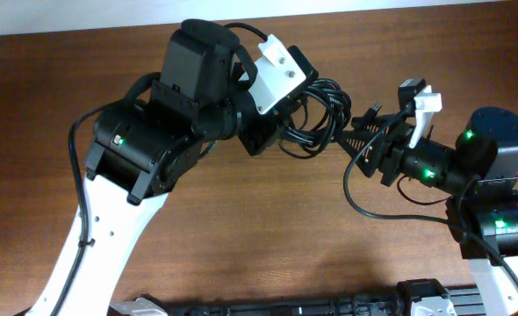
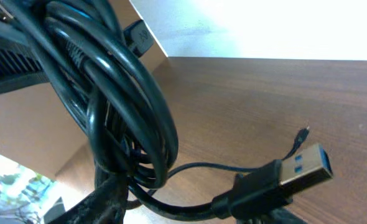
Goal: Untangle cables
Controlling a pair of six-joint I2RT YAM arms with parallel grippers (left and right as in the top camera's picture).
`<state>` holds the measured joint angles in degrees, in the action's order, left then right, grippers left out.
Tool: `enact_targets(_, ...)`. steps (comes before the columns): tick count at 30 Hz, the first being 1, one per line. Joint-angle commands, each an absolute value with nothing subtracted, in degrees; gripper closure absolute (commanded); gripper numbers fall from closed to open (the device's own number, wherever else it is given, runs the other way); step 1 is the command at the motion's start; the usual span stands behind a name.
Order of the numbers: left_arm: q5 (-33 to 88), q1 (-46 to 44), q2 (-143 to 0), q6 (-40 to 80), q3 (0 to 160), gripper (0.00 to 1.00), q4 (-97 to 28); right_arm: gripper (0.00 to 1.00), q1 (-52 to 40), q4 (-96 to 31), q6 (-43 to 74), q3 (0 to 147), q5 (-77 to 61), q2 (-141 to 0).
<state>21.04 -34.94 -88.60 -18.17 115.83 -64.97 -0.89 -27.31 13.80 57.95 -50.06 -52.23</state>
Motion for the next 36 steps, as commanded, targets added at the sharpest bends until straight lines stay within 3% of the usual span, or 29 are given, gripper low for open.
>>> enact_targets(1, 26.2, -35.1, -87.1, -17.4, 116.5, 1.0, -65.3, 0.7, -0.7, -26.9, 13.3, 58.1, -51.0, -52.2)
enact_targets(2, 26.7, -35.1, -87.1, -17.4, 116.5, 1.0, -65.3, 0.78, -0.7, -26.9, 13.4, 58.1, -51.0, -52.2)
enact_targets(5, 28.6, -35.1, -87.1, -17.4, 116.5, 1.0, -65.3, 0.88, -0.7, -26.6, 13.3, 58.1, -52.0, -52.2)
enact_targets(13, 28.8, -35.2, -87.1, -17.4, 116.5, 1.0, -65.2, 0.89, -0.7, -24.8, 13.3, 58.1, -55.6, -52.2)
enact_targets(15, 28.7, -35.2, -87.1, -17.4, 116.5, 1.0, -65.2, 0.95, -0.7, -24.6, 13.3, 58.1, -56.0, -52.2)
enact_targets(19, 28.4, -35.1, -87.1, -17.4, 116.5, 1.0, -65.1, 0.96, -0.7, -24.6, 13.3, 58.1, -56.6, -52.2)
enact_targets(23, 25.5, -35.1, -87.1, -17.0, 116.5, 1.0, -64.5, 0.96, -0.7, -24.6, 11.7, 58.1, -58.0, -52.2)
enact_targets(28, 14.0, -35.1, -87.1, -8.2, 116.5, 1.0, -62.3, 0.96, -0.7, -24.6, 10.2, 58.1, -59.8, -52.2)
enact_targets(36, 11.9, -35.1, -87.2, -6.7, 116.5, 1.0, -60.5, 0.96, -0.8, -23.0, 5.9, 58.1, -67.6, -52.2)
